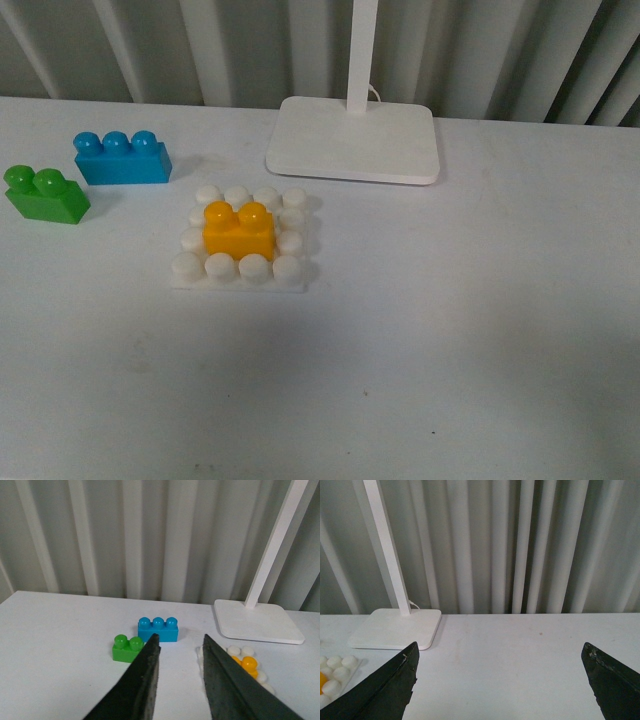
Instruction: Insert yellow block into base center
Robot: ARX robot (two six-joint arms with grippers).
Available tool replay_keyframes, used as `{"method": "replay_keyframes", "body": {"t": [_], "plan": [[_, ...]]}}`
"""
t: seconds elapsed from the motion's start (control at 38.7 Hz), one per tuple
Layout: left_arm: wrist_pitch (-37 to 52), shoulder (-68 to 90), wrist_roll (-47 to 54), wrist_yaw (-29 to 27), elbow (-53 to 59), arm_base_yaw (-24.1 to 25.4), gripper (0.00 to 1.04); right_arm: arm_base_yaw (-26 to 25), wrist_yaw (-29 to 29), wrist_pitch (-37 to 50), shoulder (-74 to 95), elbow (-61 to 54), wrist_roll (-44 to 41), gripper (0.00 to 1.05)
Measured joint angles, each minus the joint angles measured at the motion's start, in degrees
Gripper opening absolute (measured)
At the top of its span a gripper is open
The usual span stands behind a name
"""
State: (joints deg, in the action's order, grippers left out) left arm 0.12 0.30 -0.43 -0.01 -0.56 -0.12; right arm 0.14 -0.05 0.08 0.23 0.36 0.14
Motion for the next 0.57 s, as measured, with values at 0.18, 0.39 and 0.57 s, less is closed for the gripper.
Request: {"method": "replay_keyframes", "body": {"t": [0.18,0.39,0.57], "plan": [[0.0,0.0,0.0,0.0,0.0,0.0,0.70,0.0,0.0,0.0,0.0,0.0,0.0,0.95],[0.0,0.0,0.1,0.0,0.0,0.0,0.98,0.0,0.0,0.0,0.0,0.0,0.0,0.95],[0.0,0.0,0.1,0.0,0.0,0.0,0.98,0.0,0.0,0.0,0.0,0.0,0.0,0.95]]}}
